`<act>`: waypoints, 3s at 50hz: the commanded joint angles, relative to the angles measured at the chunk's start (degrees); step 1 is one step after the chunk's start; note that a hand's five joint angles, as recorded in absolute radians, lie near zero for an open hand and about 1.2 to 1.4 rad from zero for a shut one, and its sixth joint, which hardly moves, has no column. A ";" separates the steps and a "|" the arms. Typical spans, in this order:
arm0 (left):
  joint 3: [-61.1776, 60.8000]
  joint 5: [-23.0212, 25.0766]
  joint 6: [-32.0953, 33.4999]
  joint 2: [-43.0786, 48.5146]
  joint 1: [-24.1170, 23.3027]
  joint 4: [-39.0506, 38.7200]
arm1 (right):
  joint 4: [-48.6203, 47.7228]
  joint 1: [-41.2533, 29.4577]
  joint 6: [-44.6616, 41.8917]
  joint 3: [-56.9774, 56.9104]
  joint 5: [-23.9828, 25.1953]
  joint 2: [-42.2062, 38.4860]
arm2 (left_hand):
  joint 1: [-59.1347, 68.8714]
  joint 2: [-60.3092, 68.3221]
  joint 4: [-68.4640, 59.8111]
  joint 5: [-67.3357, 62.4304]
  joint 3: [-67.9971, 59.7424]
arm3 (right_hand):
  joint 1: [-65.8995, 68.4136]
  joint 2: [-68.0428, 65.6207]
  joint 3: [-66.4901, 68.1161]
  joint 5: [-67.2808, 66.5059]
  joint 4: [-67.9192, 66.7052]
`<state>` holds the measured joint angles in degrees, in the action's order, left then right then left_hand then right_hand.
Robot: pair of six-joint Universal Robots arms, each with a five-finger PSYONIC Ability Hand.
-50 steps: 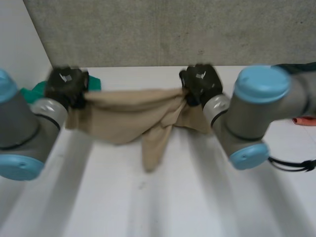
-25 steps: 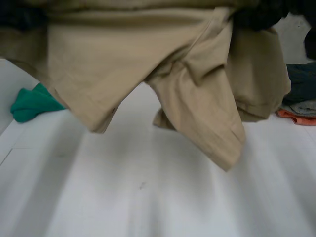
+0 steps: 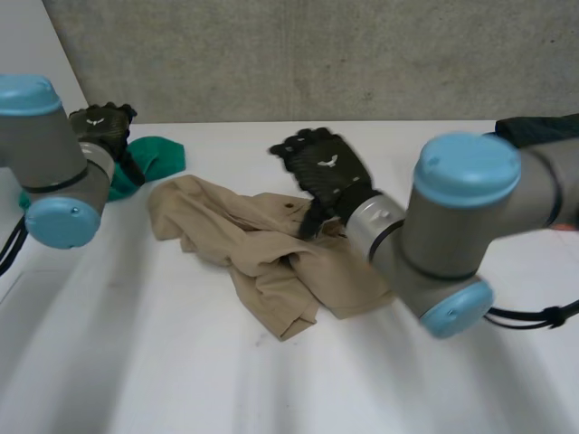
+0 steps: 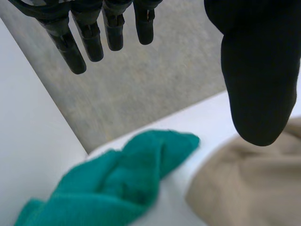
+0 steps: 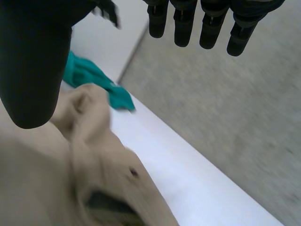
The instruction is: Fold the laundry.
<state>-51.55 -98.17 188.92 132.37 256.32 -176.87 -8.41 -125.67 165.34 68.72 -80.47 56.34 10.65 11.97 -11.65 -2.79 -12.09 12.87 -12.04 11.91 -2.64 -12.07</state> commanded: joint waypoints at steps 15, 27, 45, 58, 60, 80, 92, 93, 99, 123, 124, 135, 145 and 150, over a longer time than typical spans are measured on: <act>-49.06 10.54 0.13 -35.17 -23.91 2.78 | 16.94 16.76 -29.00 19.67 7.49 17.04 | 29.83 28.51 -28.83 -27.69 -28.40 | 22.14 -22.97 23.10 -22.37 -22.94; -46.02 3.53 4.78 -20.07 -31.41 -6.91 | 12.10 21.43 -35.70 30.41 19.02 17.58 | 12.72 11.40 -11.72 -10.58 -11.28 | 30.95 -31.77 31.91 -31.18 -31.75; -28.71 3.52 12.34 -3.45 -31.15 -8.76 | 4.38 21.26 -37.11 31.39 22.20 10.29 | 14.36 13.04 -13.36 -12.22 -12.92 | 16.98 -17.80 17.94 -17.21 -17.78; -23.07 2.73 17.88 0.87 -29.65 -11.04 | -5.56 20.02 -33.24 27.00 21.41 2.29 | 49.48 48.16 -48.48 -47.34 -48.04 | 21.68 -22.51 22.64 -21.91 -22.48; -23.33 2.73 18.06 0.61 -29.57 -12.53 | -6.79 19.85 -33.15 26.21 21.06 0.97 | 54.88 53.56 -53.88 -52.74 -53.44 | 21.86 -22.68 22.82 -22.09 -22.66; -33.08 0.88 13.68 -29.41 -20.44 -8.94 | -3.05 19.84 -22.26 16.02 12.00 12.62 | 69.35 68.03 -68.35 -67.21 -67.91 | 67.13 -67.96 68.09 -67.36 -67.93; -36.60 8.43 -2.41 -51.25 -6.55 -0.24 | 22.28 23.19 -14.78 -0.95 12.35 26.19 | 69.35 68.03 -68.35 -67.21 -67.91 | 67.13 -67.96 68.09 -67.36 -67.93; -37.04 9.13 -3.37 -51.25 -5.49 0.38 | 23.51 22.84 -15.13 -1.48 12.35 25.84 | 69.35 68.03 -68.35 -67.21 -67.91 | 67.13 -67.96 68.09 -67.36 -67.93; -41.25 13.44 -9.00 -46.62 0.49 1.53 | 27.04 18.36 -21.18 -3.59 8.68 19.01 | 69.35 68.03 -68.35 -67.21 -67.91 | 67.13 -67.96 68.09 -67.36 -67.93; -0.67 11.35 -18.50 -22.86 -1.88 -14.38 | -17.35 9.74 -5.29 -15.28 -6.02 11.51 | 69.35 68.03 -68.35 -67.21 -67.91 | 67.13 -67.96 68.09 -67.36 -67.93; 0.21 10.73 -18.50 -22.69 -1.79 -14.38 | -17.00 9.74 -5.37 -15.11 -5.58 11.86 | 69.35 68.03 -68.35 -67.21 -67.91 | 67.13 -67.96 68.09 -67.36 -67.93; -8.81 10.02 -17.10 -19.17 0.14 -6.39 | -1.80 9.39 -12.66 -0.27 -1.71 12.57 | 69.35 68.03 -68.35 -67.21 -67.91 | 67.13 -67.96 68.09 -67.36 -67.93; -31.32 10.99 -11.39 -8.28 2.77 -14.37 | -7.75 5.88 -21.98 23.73 3.30 5.37 | 59.85 58.53 -58.86 -57.71 -58.42 | 67.13 -67.96 68.09 -67.36 -67.93; -33.87 12.56 -5.34 -5.63 3.92 -17.56 | -9.26 3.94 -24.44 24.89 -0.20 1.23 | 28.37 27.05 -27.37 -26.22 -26.93 | 67.13 -67.96 68.09 -67.36 -67.93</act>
<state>-81.50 -87.07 177.17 122.80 258.90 -189.38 -14.58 -119.63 143.43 91.37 -77.87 62.50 45.99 47.33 -48.09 -37.84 -48.22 64.92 -67.73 68.17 -58.33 -68.67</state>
